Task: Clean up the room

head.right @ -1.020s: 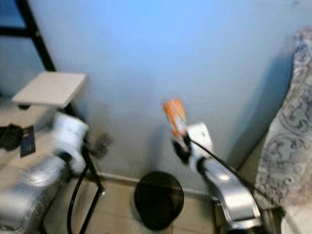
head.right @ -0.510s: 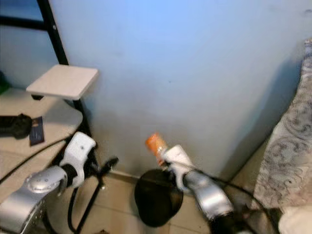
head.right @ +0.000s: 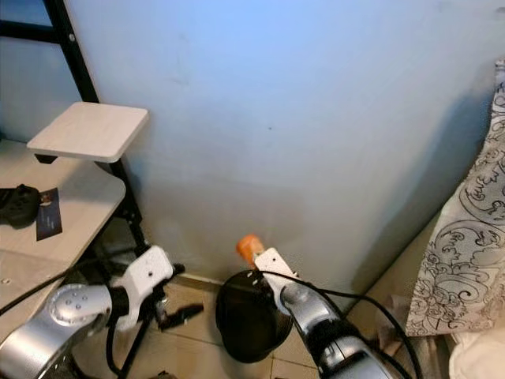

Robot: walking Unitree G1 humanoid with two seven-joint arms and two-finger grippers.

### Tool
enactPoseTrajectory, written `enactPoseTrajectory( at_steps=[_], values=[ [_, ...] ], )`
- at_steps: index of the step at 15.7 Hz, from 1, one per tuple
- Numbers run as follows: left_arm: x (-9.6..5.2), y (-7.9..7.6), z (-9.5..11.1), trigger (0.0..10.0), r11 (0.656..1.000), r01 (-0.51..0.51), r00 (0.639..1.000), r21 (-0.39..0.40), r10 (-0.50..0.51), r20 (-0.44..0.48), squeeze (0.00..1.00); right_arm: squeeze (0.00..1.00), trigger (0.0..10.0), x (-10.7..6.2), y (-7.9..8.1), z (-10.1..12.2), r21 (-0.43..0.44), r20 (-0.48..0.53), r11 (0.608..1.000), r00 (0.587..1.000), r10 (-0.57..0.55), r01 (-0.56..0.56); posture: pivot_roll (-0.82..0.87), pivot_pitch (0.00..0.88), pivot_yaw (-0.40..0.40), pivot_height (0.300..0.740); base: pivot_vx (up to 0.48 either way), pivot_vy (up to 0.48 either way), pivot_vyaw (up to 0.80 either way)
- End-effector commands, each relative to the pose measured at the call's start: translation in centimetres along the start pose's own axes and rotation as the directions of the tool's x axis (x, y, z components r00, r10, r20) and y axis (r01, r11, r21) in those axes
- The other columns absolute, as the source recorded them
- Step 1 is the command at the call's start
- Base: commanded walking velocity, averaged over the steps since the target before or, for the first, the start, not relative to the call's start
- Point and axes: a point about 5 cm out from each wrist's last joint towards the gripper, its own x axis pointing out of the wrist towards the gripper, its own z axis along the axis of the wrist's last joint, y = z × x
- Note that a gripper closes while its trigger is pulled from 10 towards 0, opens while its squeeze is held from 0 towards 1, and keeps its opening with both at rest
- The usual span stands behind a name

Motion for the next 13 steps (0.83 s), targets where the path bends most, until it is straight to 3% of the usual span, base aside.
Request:
enactPoseTrajectory(
  at_steps=[1, 2, 3, 4, 5, 12, 13],
  values=[
    [0.1, -0.2, -0.1, 10.0, 1.0, 0.018, 1.0, 0.02, -0.018, -0.012, 0.0, 0.0, 10.0, 0.1, -0.2, 0.4, 0.013, 0.014, 1.0, 1.0, -0.02, 0.019, 0.05, 0.0, -0.028, 0.74, 0.0, 0.0, 0.0],
    [0.1, -0.2, -0.2, 10.0, 0.999, 0.023, 1.0, 0.025, -0.022, -0.015, 0.0, 0.0, 10.0, 0.1, -0.1, 0.6, 0.02, 0.02, 0.999, 0.999, -0.027, 0.027, 0.05, 0.0, -0.029, 0.74, 0.0, 0.0, 0.0],
    [0.1, -0.3, -0.2, 10.0, 0.999, 0.027, 1.0, 0.027, -0.027, -0.014, 0.0, 0.52, 10.0, 0.2, 0.1, 0.9, 0.031, 0.025, 0.999, 0.999, -0.025, 0.024, 0.05, 0.0, -0.028, 0.74, 0.0, 0.0, 0.0],
    [0.1, -0.2, -0.1, 10.0, 0.999, 0.03, 0.999, 0.032, -0.029, -0.014, 0.0, 0.96, 10.0, 0.3, 0.4, 1.2, 0.036, 0.033, 0.999, 0.999, -0.019, 0.017, 0.05, 0.0, -0.028, 0.74, 0.0, 0.0, 0.0],
    [0.1, -0.2, -0.1, 10.0, 0.999, 0.029, 1.0, 0.035, -0.029, -0.013, 0.0, 1.0, 10.0, 0.3, 0.6, 1.3, 0.04, 0.038, 0.999, 0.999, -0.012, 0.011, 0.05, 0.0, -0.027, 0.74, 0.0, 0.0, 0.0],
    [0.2, 0.0, 0.0, 10.0, 0.999, 0.024, 1.0, 0.044, -0.024, -0.01, 0.0, 1.0, 10.0, 0.4, 1.0, 1.1, 0.066, 0.034, 0.998, 0.999, -0.001, -0.001, 0.04, 0.0, -0.022, 0.74, 0.0, 0.0, 0.0],
    [0.2, 0.1, 0.0, 10.0, 0.999, 0.021, 1.0, 0.045, -0.021, -0.007, 0.0, 0.91, 10.0, 0.4, 1.0, 1.2, 0.073, 0.039, 0.997, 0.999, 0.005, -0.007, 0.04, 0.0, -0.021, 0.74, 0.0, 0.0, 0.0]
  ],
)
